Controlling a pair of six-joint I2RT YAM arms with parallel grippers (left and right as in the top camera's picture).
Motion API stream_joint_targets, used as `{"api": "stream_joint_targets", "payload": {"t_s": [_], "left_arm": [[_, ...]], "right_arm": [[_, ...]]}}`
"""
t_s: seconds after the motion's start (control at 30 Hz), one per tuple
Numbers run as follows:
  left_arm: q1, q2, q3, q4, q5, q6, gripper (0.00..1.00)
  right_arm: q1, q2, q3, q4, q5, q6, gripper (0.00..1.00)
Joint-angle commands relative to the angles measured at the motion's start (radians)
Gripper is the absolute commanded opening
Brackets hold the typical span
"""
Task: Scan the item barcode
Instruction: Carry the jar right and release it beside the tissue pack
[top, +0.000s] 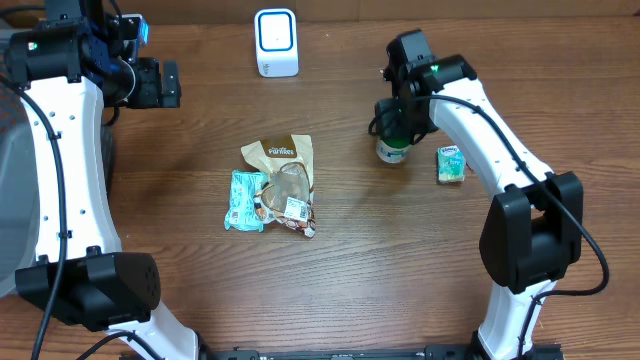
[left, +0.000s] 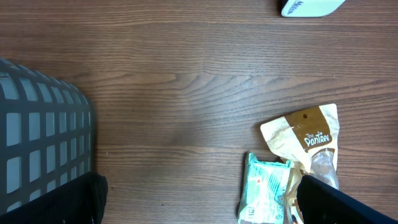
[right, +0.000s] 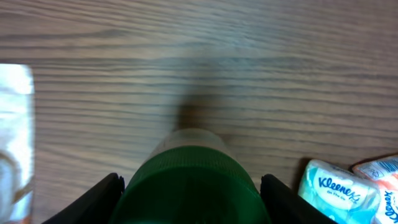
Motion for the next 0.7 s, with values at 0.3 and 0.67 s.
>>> {"api": "stream_joint_targets", "payload": {"t_s": [0.3, 0.67], "left_arm": [[0.000, 0.008, 0.009, 0.002, -0.004, 0.020, 0.99], [0.000, 0.008, 0.009, 0.002, -0.004, 0.020, 1.00]], "right_arm": [[-0.107, -0.008, -0.054, 0.026, 0.084, 0.005, 0.49], [-0.116, -0.008, -0.098, 0.118, 0.085, 0.005, 0.53]]}}
